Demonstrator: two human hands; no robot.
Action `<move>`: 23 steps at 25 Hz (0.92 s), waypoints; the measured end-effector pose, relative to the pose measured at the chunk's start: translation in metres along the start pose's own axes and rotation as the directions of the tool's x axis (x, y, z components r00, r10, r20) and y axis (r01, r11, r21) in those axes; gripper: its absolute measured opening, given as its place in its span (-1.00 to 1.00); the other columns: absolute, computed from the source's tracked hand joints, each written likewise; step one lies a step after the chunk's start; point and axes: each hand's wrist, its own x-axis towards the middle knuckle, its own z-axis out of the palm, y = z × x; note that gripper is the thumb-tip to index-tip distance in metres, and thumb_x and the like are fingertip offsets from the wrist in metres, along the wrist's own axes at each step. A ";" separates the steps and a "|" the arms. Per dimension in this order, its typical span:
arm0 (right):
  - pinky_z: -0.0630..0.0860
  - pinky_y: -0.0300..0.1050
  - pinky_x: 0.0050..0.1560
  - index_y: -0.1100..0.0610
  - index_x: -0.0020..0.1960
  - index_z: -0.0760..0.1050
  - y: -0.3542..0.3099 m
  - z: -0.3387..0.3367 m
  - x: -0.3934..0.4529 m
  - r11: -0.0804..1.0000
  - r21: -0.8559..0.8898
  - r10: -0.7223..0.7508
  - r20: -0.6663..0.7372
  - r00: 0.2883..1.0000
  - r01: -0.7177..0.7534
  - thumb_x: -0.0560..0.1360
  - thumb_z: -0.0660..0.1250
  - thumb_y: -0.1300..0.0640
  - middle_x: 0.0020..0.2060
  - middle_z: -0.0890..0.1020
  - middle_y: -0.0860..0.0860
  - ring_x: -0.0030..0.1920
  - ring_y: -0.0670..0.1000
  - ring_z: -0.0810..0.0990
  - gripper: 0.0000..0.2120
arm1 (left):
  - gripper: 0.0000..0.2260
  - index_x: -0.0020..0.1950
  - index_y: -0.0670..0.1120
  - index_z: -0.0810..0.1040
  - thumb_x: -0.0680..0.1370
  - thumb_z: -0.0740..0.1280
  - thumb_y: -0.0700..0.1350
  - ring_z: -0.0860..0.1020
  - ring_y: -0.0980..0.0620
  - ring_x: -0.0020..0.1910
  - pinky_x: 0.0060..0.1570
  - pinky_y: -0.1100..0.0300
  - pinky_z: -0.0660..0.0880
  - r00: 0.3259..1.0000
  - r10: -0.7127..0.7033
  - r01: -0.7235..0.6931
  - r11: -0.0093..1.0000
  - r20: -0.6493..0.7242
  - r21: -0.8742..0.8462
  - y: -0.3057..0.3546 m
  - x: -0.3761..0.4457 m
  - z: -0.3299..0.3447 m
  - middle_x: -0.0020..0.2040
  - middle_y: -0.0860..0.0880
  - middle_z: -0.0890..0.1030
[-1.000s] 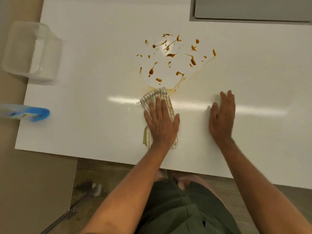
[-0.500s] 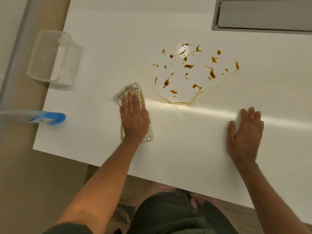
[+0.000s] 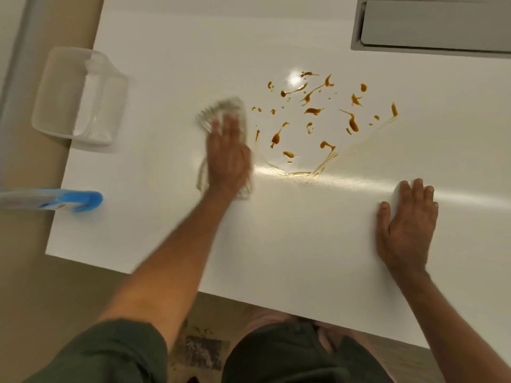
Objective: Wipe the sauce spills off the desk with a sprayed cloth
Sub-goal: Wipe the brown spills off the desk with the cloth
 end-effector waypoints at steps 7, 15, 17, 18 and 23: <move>0.12 0.29 0.62 0.21 0.60 0.22 0.004 0.002 0.001 1.000 -0.001 -0.012 0.020 1.000 0.012 0.68 0.07 -0.06 0.62 0.24 0.23 0.64 0.30 0.15 -0.43 | -0.43 0.71 -0.17 0.12 0.70 -0.01 -0.03 0.06 -0.21 0.72 0.65 -0.21 0.13 0.976 -0.210 0.216 0.967 0.052 -0.136 -0.056 -0.162 0.025 0.73 -0.16 0.11; 0.25 0.37 0.50 0.28 0.53 0.26 0.000 0.004 0.006 0.998 -0.040 -0.039 0.006 0.999 0.039 0.65 0.08 -0.05 0.53 0.30 0.29 0.53 0.37 0.26 -0.43 | -0.42 0.71 -0.22 0.08 0.72 0.00 0.00 0.05 -0.27 0.70 0.65 -0.11 0.05 0.919 -0.393 0.395 0.914 0.039 -0.096 -0.135 0.012 -0.015 0.72 -0.23 0.07; 0.20 0.34 0.54 0.29 0.54 0.25 -0.001 0.003 0.006 0.999 -0.036 -0.031 0.012 0.999 0.031 0.65 0.08 -0.04 0.56 0.28 0.29 0.56 0.36 0.22 -0.43 | -0.42 0.72 -0.20 0.05 0.73 -0.02 0.01 0.03 -0.25 0.71 0.65 -0.06 0.03 0.957 -0.291 0.291 0.953 0.012 -0.087 -0.113 0.066 -0.023 0.73 -0.22 0.03; 0.19 0.33 0.55 0.29 0.55 0.24 -0.001 0.003 0.005 0.999 -0.035 -0.029 0.009 1.000 0.029 0.65 0.08 -0.04 0.56 0.28 0.29 0.57 0.35 0.22 -0.42 | -0.41 0.72 -0.20 0.03 0.73 -0.03 0.02 0.02 -0.25 0.71 0.65 -0.05 0.04 0.969 -0.247 0.248 0.964 0.018 -0.091 -0.093 0.082 -0.025 0.73 -0.22 0.01; 0.17 0.34 0.57 0.27 0.57 0.24 -0.001 0.000 0.004 1.000 -0.016 -0.026 0.021 0.999 0.026 0.65 0.08 -0.04 0.58 0.27 0.29 0.60 0.34 0.19 -0.42 | -0.43 0.72 -0.21 0.05 0.72 0.01 -0.04 0.02 -0.23 0.72 0.66 -0.13 0.07 0.998 0.059 -0.059 0.998 0.024 -0.025 -0.042 0.009 -0.006 0.73 -0.20 0.05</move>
